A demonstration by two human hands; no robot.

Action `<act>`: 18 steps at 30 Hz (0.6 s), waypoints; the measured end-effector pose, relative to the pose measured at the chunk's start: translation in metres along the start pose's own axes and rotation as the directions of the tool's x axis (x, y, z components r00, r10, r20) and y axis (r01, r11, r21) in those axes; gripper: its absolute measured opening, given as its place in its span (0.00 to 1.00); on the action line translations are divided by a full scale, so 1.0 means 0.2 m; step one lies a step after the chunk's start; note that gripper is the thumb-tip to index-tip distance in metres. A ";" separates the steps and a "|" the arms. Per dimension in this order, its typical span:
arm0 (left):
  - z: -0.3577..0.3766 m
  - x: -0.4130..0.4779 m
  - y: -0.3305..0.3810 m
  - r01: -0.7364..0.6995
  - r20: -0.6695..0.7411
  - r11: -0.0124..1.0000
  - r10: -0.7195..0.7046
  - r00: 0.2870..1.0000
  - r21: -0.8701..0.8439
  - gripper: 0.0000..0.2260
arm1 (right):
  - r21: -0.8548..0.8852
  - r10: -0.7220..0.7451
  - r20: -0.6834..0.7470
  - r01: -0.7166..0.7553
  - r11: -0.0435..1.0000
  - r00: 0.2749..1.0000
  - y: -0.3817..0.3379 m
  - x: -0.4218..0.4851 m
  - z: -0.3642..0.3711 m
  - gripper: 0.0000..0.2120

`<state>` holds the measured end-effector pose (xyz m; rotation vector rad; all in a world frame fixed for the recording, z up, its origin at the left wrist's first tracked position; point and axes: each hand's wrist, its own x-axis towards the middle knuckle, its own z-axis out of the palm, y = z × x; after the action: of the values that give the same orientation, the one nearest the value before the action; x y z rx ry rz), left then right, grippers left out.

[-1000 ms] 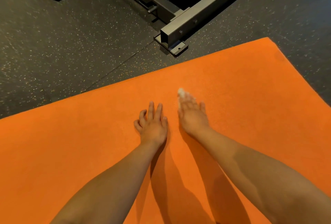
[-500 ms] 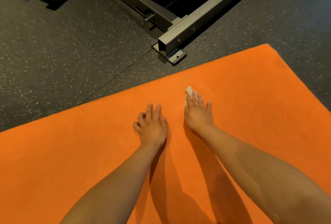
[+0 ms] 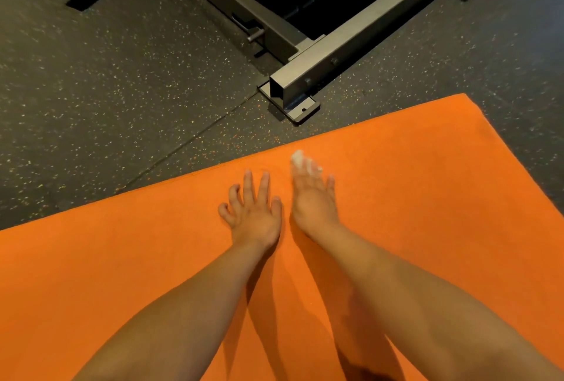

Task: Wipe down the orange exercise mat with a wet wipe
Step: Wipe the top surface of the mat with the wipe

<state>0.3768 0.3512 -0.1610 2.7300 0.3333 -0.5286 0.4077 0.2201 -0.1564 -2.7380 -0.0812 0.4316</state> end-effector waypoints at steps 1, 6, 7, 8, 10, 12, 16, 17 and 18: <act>0.00 0.00 0.00 -0.004 0.010 1.000 0.004 1.000 -0.005 0.26 | 0.000 -0.104 0.037 0.104 0.995 0.994 -0.04 -0.01 0.02 0.33; -0.01 -0.01 0.00 0.003 0.033 1.000 -0.003 0.999 -0.020 0.26 | -0.092 -0.024 -0.017 0.022 0.996 1.000 0.08 0.11 -0.03 0.31; -0.02 -0.01 0.01 0.005 0.038 1.000 -0.004 0.999 -0.022 0.26 | -0.054 0.092 -0.055 -0.095 0.994 0.994 0.10 0.16 -0.06 0.29; -0.02 0.00 0.01 0.006 0.043 1.000 -0.005 0.999 -0.023 0.26 | -0.006 0.182 -0.081 -0.183 0.983 0.980 0.11 0.20 -0.07 0.29; -0.03 0.01 0.01 0.009 0.050 1.000 -0.008 0.999 -0.022 0.26 | 0.034 0.222 -0.099 -0.219 0.975 0.970 0.07 0.24 -0.08 0.33; -0.03 0.02 0.00 0.005 0.055 1.000 -0.004 0.998 -0.017 0.26 | 0.043 0.136 -0.085 -0.133 0.990 0.987 0.00 0.24 -0.06 0.38; -0.03 0.04 -0.01 -0.014 0.053 1.000 0.015 0.998 -0.004 0.26 | 0.052 -0.037 -0.014 0.038 0.998 0.999 -0.10 0.21 0.00 0.35; -0.03 0.04 -0.02 -0.023 0.049 1.000 0.023 0.999 0.000 0.26 | 0.066 -0.068 -0.011 0.068 0.996 0.998 -0.12 0.21 0.02 0.34; -0.02 0.05 -0.03 -0.031 0.043 1.000 0.032 0.999 -0.002 0.26 | 0.070 -0.091 -0.004 0.091 0.993 0.996 -0.13 0.21 0.03 0.33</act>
<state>0.3859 0.3594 -0.1624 2.7134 0.2794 -0.5766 0.4457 0.2507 -0.1650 -2.6530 -0.1859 0.4001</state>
